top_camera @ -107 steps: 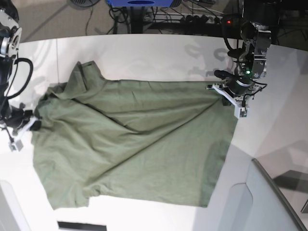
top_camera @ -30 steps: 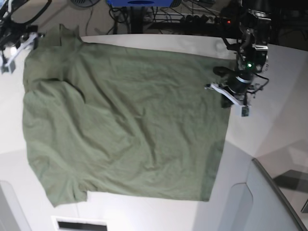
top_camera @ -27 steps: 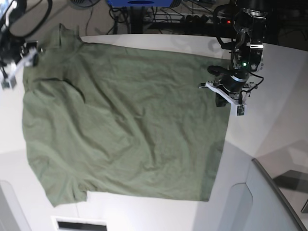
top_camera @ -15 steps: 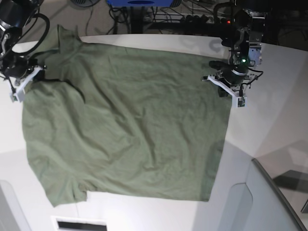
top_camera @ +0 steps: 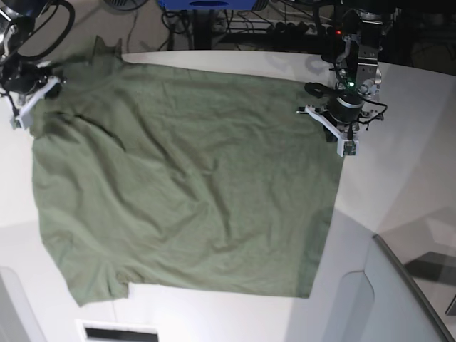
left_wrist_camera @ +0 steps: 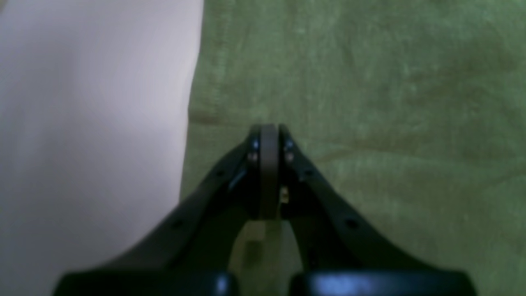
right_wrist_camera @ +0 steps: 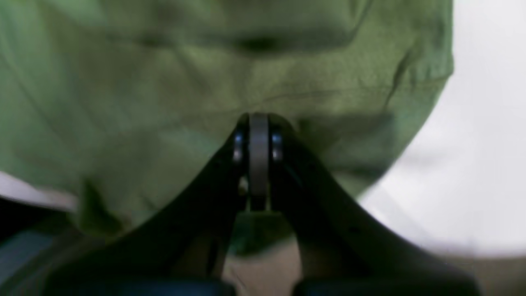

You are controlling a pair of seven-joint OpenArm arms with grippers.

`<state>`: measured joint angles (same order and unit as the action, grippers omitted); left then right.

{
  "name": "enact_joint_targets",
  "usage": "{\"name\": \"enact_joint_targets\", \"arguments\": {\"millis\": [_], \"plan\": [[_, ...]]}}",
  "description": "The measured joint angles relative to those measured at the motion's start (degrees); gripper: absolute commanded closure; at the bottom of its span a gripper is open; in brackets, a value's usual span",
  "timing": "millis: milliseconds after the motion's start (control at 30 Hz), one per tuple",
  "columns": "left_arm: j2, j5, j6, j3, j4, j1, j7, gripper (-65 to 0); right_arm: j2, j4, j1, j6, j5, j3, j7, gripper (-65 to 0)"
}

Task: Layout the t-shirt on the table in an organized manner, then fold the t-shirt properly
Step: 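Pull the shirt corners outward with both grippers to flatten it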

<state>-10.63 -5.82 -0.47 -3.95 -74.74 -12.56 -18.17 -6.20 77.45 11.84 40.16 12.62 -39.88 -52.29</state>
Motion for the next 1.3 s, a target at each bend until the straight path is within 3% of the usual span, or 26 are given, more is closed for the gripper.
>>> {"name": "enact_joint_targets", "arguments": {"millis": [67, 133, 200, 300, 367, 667, 833, 1300], "plan": [[0.0, -0.11, 0.0, -0.13, -0.04, 0.02, -0.04, 0.0, 0.72, 5.11, 1.36, -0.31, -1.01, -2.08, -3.45, -2.6], [-0.02, -2.36, 0.02, -0.15, -0.22, 0.02, -0.5, 0.0, 1.7, 10.4, 1.25, -0.44, -1.09, -6.49, -4.61, -10.2], [-0.44, -5.01, 0.0, -0.63, -1.25, -0.15, -2.21, 0.0, 1.62, 12.94, -0.17, -0.42, -0.52, -9.9, -4.52, -26.0], [-1.4, -7.98, -0.81, -3.06, -2.73, -1.14, -3.74, 0.0, 1.53, 12.9, -1.66, -0.35, -0.26, -12.96, -4.13, -54.5], [-2.01, -8.5, -0.59, -4.61, -3.26, -1.77, -4.04, 0.0, 1.62, 11.43, -1.46, -0.22, -0.04, -14.58, -4.13, -62.7], [-2.25, -9.05, -0.2, -13.27, -4.52, -3.48, -4.2, 0.0, 1.46, -1.77, -2.62, -0.26, -0.39, -15.04, -3.21, -47.4], [-3.52, -9.22, -0.61, -14.45, -4.55, -3.67, -3.89, 0.0, 1.01, -2.32, -3.32, -0.44, -0.44, -14.88, -3.41, -46.8], [-2.56, -9.25, -0.85, -14.49, -4.55, -4.94, -3.91, 0.0, 1.66, -2.01, -3.34, -0.46, -0.44, -14.86, -3.45, -46.8]]}}
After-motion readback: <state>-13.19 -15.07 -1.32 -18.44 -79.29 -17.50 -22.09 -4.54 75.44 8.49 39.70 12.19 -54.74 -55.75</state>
